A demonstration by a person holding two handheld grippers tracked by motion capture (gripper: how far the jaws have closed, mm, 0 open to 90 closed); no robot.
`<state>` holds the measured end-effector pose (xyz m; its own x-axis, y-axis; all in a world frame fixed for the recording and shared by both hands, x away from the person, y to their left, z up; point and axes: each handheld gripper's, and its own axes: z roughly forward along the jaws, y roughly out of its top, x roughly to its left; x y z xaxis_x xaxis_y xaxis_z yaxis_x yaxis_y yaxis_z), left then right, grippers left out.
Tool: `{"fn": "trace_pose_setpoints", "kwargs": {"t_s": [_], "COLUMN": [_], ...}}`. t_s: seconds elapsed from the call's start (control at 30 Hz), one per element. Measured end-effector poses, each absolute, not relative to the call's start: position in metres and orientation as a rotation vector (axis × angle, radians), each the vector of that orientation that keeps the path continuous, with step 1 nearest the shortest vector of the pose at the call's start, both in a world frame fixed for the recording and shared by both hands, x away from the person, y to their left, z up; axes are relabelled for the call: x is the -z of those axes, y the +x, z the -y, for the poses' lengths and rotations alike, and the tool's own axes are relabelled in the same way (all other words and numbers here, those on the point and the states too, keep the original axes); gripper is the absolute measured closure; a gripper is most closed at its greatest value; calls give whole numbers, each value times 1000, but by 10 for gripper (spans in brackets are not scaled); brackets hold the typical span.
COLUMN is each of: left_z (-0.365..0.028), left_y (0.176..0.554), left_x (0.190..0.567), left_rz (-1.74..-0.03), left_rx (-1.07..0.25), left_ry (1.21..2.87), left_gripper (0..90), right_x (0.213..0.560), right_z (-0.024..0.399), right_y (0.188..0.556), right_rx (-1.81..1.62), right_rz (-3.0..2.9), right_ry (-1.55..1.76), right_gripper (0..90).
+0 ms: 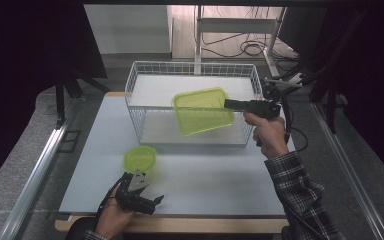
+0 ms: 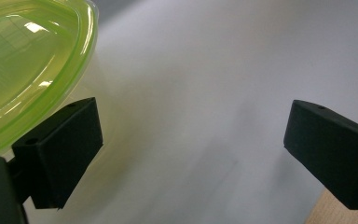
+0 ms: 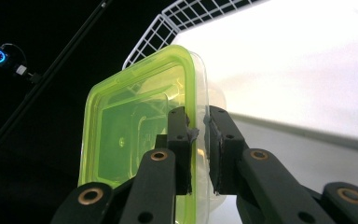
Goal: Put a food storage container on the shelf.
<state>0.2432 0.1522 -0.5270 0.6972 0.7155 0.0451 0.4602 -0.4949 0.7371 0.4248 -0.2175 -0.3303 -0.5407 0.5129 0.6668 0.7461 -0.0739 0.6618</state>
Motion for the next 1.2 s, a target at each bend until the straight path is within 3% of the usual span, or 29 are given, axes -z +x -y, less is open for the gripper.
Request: {"fn": "trace_pose_setpoints", "kwargs": {"t_s": [0.67,1.2], "left_z": [-151,-150], "left_y": [243,243], "left_x": [528,528], "left_rz": [-890,-882], "left_rx": [-457,-459], "left_ry": [2195,2205], "left_gripper": [39,38], "right_x": [313,319], "right_z": [201,186], "right_y": [460,480], "right_rx": [1741,1769], "right_rz": [2003,1995], "right_ry": [-1528,-1667], "right_gripper": [799,797]}}
